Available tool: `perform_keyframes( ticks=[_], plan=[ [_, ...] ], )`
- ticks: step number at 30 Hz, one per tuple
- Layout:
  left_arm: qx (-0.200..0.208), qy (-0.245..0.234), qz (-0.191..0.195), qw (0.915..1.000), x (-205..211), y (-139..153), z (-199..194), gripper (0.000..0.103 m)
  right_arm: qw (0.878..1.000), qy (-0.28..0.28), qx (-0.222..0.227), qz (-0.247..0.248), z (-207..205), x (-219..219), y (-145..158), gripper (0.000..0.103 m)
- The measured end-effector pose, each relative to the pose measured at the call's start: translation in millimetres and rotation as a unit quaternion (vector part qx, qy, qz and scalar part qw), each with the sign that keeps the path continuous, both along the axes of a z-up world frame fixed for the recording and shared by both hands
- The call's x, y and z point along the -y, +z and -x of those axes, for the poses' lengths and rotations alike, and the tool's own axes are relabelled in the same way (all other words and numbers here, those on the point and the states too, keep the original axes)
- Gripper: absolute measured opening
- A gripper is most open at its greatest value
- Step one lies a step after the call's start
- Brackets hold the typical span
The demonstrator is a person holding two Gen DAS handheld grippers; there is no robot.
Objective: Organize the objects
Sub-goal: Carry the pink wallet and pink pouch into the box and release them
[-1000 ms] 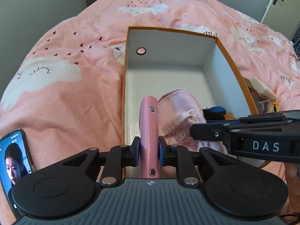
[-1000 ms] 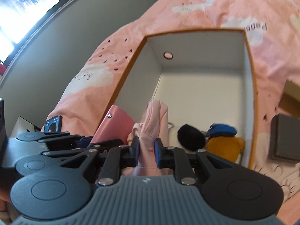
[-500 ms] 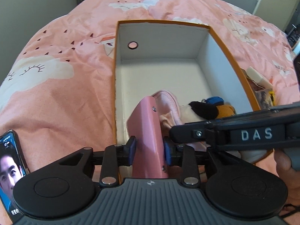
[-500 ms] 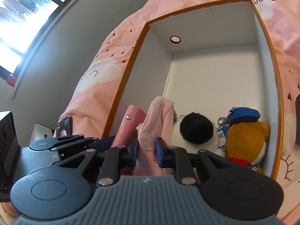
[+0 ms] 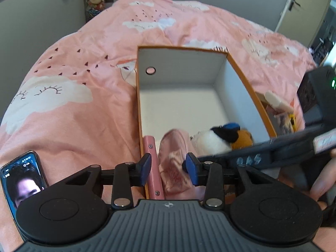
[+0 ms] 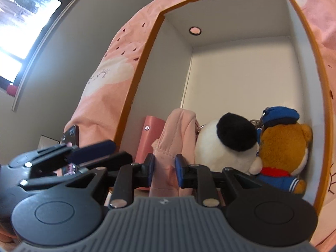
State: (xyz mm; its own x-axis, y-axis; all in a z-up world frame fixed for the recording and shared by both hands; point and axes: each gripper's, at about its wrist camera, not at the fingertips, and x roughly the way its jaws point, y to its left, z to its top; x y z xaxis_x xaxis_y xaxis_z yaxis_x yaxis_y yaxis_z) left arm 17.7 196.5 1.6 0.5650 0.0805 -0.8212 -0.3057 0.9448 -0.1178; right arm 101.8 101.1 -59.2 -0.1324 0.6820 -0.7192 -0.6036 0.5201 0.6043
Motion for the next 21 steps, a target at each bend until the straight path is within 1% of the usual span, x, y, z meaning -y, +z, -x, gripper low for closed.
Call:
perform_keyframes(
  ticks=[4,6,7,13,15,18,21],
  plan=[
    [0.013,0.033,0.019,0.9992,-10,3,-1,0.045,1.000,0.004,0.021,0.010,6,-7,-2,0.023],
    [0.013,0.040,0.022,0.9989,-12,1,-3,0.045,0.999,0.007,0.027,0.016,9,-11,-5,0.023],
    [0.013,0.043,0.022,0.9987,-12,0,-3,0.042,0.999,0.010,0.028,0.015,10,-13,-7,0.023],
    [0.020,0.063,0.018,0.9976,-16,0,-2,0.042,1.000,0.006,0.008,-0.005,8,-15,-15,0.023],
    [0.022,0.067,0.019,0.9973,-16,1,-1,0.044,1.000,0.010,0.002,-0.015,9,-17,-16,0.024],
    [0.023,0.065,0.019,0.9975,-13,3,-2,0.045,1.000,0.014,0.017,-0.014,13,-17,-10,0.026],
    [0.025,0.065,0.019,0.9974,-10,5,-2,0.045,0.999,0.010,0.045,-0.012,16,-11,0,0.029]
  ],
)
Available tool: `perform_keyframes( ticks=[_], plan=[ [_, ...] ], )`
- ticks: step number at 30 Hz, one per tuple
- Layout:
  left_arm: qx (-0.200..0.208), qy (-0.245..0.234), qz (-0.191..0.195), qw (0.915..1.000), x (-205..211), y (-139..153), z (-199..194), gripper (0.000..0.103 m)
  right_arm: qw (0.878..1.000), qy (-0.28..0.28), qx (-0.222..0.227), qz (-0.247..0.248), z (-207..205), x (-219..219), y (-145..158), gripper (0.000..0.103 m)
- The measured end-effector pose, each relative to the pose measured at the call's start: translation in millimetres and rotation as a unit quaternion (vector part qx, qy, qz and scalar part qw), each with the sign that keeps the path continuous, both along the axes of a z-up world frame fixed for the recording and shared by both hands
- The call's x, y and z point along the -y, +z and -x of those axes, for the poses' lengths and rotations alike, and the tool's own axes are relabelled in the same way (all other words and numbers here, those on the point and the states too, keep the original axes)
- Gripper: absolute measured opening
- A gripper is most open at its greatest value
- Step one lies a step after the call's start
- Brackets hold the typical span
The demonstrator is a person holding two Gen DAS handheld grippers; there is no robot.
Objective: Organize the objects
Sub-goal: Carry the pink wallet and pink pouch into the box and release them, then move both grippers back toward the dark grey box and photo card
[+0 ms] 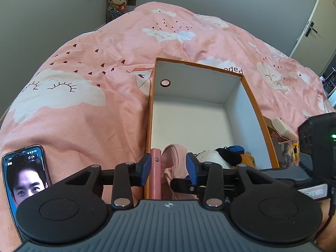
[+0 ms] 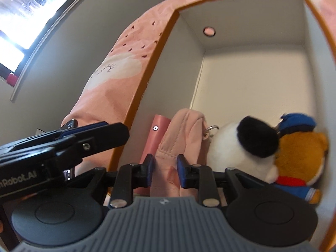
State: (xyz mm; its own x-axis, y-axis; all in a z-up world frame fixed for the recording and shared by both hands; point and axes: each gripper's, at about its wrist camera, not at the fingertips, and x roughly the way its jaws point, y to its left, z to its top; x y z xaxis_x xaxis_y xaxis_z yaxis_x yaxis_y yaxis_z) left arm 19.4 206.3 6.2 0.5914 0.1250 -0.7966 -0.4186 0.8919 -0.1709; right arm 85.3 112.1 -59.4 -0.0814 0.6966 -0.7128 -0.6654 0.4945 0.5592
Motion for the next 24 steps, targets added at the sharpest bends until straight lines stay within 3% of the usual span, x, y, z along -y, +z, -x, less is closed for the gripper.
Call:
perform_keyframes(
  ticks=[16,24],
  plan=[
    [0.001,-0.021,-0.027,0.9994,31,15,-7,0.047,0.988,-0.069,0.136,-0.009,6,54,53,0.042],
    [0.008,-0.073,-0.041,0.9965,65,22,-23,0.047,0.968,-0.143,0.201,-0.044,-6,106,88,0.047]
  ],
)
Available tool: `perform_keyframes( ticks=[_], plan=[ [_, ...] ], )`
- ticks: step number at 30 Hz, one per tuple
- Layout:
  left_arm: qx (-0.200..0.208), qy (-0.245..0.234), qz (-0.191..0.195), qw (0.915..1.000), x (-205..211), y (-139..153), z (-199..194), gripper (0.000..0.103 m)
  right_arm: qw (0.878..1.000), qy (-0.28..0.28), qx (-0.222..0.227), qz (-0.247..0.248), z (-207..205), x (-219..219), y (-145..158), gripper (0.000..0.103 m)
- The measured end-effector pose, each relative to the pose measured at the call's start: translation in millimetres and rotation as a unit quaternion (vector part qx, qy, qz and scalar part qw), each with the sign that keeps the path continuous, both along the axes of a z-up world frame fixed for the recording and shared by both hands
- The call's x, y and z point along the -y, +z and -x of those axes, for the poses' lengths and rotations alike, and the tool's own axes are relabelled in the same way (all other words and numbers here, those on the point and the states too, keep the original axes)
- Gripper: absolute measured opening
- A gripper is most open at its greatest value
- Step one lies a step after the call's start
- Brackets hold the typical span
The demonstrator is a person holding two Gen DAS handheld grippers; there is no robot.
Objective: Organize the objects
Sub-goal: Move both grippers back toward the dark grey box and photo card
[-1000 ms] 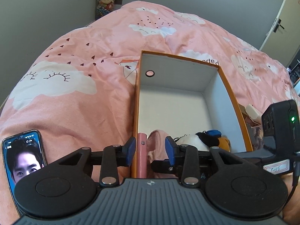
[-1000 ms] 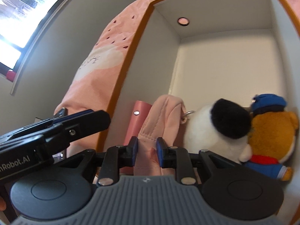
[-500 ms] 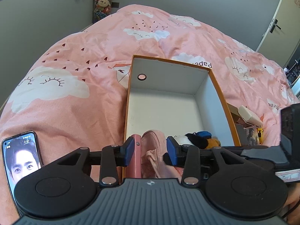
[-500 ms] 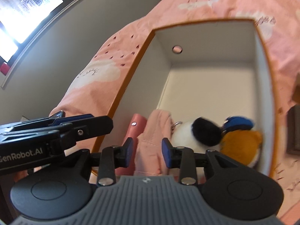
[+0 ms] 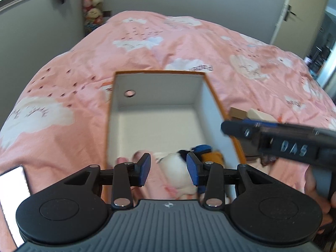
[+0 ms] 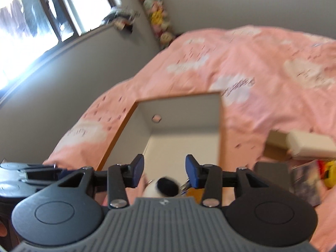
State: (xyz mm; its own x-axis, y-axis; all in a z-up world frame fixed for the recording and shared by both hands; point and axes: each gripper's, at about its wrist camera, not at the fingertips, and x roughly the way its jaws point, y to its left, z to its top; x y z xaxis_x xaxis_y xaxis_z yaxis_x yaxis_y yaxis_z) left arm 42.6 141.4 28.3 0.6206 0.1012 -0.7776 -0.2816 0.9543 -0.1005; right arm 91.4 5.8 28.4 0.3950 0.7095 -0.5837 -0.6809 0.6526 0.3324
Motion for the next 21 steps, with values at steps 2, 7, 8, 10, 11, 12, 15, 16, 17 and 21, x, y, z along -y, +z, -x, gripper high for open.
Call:
perform_keyframes(
  ticks=[2,7,8,10,11,12,15,16,17,21],
  plan=[
    [0.005,-0.019,-0.004,0.9998,11,2,-6,0.047,1.000,-0.021,0.018,-0.009,-3,15,7,0.051],
    [0.021,-0.068,0.009,0.9974,36,3,-24,0.047,0.996,-0.076,0.052,-0.010,-16,57,17,0.051],
    [0.023,-0.079,0.016,0.9965,41,3,-28,0.047,0.994,-0.087,0.059,-0.004,-18,65,17,0.051],
    [0.027,-0.100,0.024,0.9944,51,1,-36,0.047,0.991,-0.113,0.072,0.009,-23,81,14,0.051],
    [0.029,-0.109,0.027,0.9932,56,0,-41,0.047,0.989,-0.125,0.077,0.017,-26,90,11,0.051],
    [0.030,-0.118,0.031,0.9921,61,-1,-45,0.047,0.987,-0.137,0.080,0.025,-29,97,8,0.051],
    [0.029,-0.141,0.050,0.9883,74,-6,-58,0.047,0.981,-0.170,0.074,0.047,-40,118,-7,0.051],
    [0.029,-0.148,0.056,0.9870,78,-8,-62,0.047,0.980,-0.179,0.068,0.053,-44,123,-12,0.051],
    [0.029,-0.154,0.061,0.9858,82,-10,-67,0.047,0.979,-0.186,0.062,0.057,-47,127,-18,0.051],
    [0.020,-0.168,0.077,0.9826,97,-22,-85,0.047,0.976,-0.196,0.045,0.079,-57,137,-38,0.051]
  ],
)
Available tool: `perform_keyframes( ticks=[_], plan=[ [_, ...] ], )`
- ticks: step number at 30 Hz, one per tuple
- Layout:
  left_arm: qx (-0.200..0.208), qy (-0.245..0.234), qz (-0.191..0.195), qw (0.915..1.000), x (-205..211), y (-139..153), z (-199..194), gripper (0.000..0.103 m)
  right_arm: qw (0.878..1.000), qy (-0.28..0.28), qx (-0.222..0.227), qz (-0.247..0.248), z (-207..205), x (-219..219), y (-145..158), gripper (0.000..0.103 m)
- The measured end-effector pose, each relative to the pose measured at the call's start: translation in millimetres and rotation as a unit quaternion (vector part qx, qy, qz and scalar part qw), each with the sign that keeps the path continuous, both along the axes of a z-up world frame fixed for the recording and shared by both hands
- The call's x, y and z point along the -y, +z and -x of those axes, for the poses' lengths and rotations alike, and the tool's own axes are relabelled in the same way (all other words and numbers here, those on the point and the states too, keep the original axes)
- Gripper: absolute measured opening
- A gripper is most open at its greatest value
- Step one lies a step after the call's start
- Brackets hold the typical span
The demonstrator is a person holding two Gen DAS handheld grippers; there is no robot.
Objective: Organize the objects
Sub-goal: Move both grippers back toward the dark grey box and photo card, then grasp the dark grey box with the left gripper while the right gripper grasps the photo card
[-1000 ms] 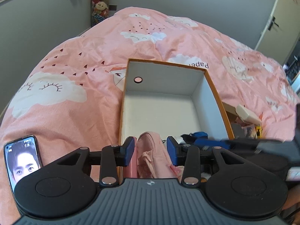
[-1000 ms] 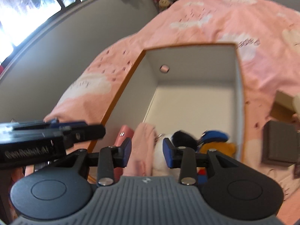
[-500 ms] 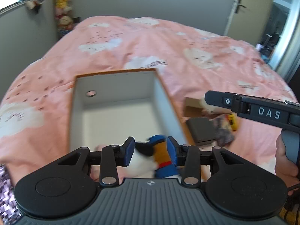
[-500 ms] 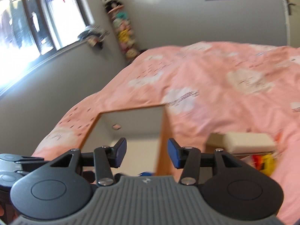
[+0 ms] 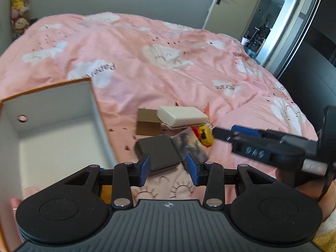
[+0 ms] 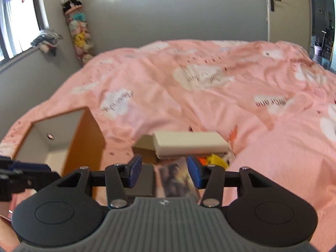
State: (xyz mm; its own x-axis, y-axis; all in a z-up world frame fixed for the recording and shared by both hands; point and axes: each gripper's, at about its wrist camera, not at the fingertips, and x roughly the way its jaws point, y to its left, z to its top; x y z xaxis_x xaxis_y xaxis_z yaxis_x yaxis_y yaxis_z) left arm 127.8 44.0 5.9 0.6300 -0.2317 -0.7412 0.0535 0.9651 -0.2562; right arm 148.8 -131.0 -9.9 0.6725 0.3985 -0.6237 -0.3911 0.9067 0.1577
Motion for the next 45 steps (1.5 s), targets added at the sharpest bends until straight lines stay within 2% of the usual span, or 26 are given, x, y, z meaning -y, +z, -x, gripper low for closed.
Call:
perform_keyframes(
  ticks=[6,14,18,21,25,27,30,34,40,42,44,45],
  plan=[
    [-0.025,-0.015,0.004,0.9996,18,-26,-29,0.047,0.999,-0.008,-0.047,0.001,-17,7,-29,0.051],
    [-0.081,0.057,-0.029,0.9947,39,-66,-69,0.047,0.997,-0.018,-0.077,0.005,-35,9,-51,0.050],
    [-0.093,0.048,-0.082,0.9911,53,-81,-81,0.048,0.996,-0.024,-0.084,0.017,-45,10,-62,0.050],
    [-0.108,0.026,-0.121,0.9864,63,-94,-86,0.054,0.995,-0.030,-0.096,0.014,-53,15,-71,0.050],
    [-0.102,-0.011,-0.174,0.9793,77,-104,-86,0.072,0.993,-0.039,-0.109,0.001,-60,22,-80,0.050],
    [-0.106,-0.023,-0.194,0.9749,83,-110,-86,0.077,0.993,-0.035,-0.110,-0.002,-62,22,-81,0.050],
    [-0.114,-0.042,-0.231,0.9653,93,-118,-88,0.085,0.994,-0.028,-0.108,-0.001,-63,20,-82,0.050],
    [-0.121,-0.057,-0.288,0.9483,103,-132,-93,0.088,0.993,-0.029,-0.115,-0.011,-65,22,-85,0.050],
    [-0.109,-0.094,-0.334,0.9314,113,-144,-96,0.089,0.993,-0.030,-0.117,-0.014,-66,24,-85,0.050],
    [-0.098,-0.093,-0.328,0.9348,111,-141,-94,0.086,0.993,-0.029,-0.117,-0.013,-66,24,-86,0.050],
    [-0.085,-0.091,-0.313,0.9416,108,-133,-91,0.072,0.992,-0.030,-0.118,-0.016,-66,24,-86,0.050],
    [-0.077,-0.090,-0.308,0.9440,107,-128,-89,0.069,0.992,-0.030,-0.118,-0.017,-66,24,-86,0.050]
  ],
)
